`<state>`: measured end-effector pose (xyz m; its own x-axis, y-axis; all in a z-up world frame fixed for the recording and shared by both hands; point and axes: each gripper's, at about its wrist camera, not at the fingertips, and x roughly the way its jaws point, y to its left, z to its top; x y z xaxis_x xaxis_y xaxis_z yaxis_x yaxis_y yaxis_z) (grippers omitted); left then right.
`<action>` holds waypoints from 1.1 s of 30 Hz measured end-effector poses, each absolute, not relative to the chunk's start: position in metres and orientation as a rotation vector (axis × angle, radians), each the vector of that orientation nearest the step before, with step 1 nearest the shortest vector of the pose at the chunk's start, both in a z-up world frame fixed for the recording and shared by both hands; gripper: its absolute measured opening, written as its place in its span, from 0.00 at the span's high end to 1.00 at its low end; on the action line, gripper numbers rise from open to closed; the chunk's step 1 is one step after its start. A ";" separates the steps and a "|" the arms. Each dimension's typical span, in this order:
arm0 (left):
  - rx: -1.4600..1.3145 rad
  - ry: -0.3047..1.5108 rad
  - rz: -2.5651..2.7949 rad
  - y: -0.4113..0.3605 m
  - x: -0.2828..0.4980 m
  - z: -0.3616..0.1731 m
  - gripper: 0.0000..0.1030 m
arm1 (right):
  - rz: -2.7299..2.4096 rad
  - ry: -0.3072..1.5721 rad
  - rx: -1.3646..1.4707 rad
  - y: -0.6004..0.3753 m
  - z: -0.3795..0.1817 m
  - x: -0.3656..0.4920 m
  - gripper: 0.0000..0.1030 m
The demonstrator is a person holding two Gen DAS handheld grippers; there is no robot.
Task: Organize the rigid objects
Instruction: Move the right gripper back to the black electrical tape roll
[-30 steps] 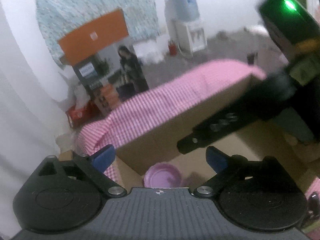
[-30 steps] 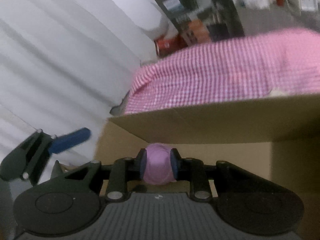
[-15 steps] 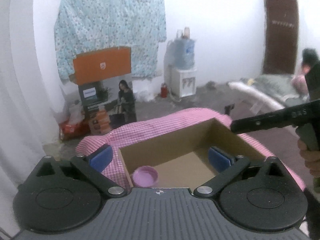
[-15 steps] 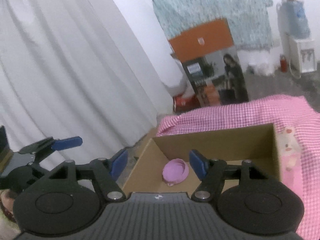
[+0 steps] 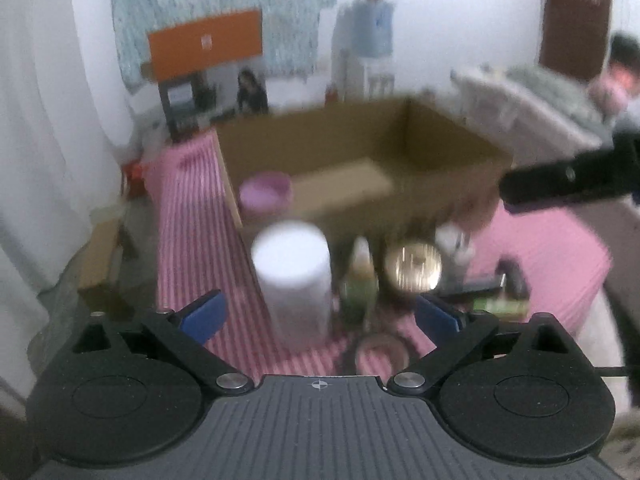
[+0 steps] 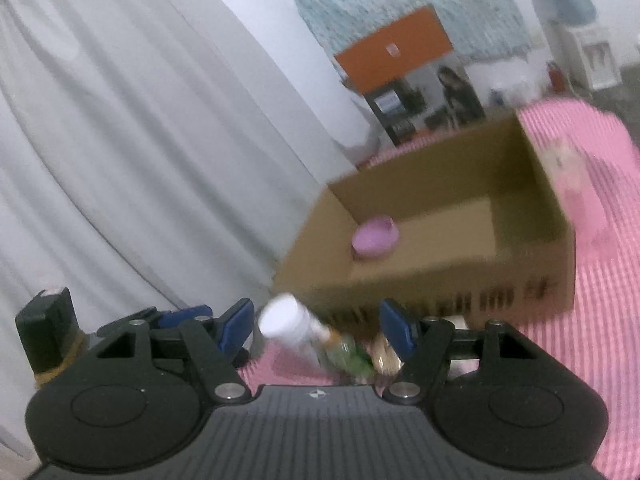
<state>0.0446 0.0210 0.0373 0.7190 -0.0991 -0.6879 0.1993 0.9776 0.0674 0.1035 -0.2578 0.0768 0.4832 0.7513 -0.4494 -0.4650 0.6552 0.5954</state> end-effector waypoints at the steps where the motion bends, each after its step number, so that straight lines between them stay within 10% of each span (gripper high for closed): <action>1: 0.150 0.767 -0.164 0.018 0.044 0.030 0.04 | 0.763 0.776 0.420 -0.254 0.069 0.102 0.30; 33: 0.190 0.909 -0.307 -0.015 0.051 -0.043 0.35 | 0.720 1.059 0.114 -0.166 -0.025 0.100 0.72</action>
<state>0.0508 -0.0150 -0.0425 0.5754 -0.1810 -0.7976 0.3406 0.9397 0.0325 0.0997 -0.1658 -0.0251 0.2867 0.5897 -0.7550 -0.4845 0.7691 0.4168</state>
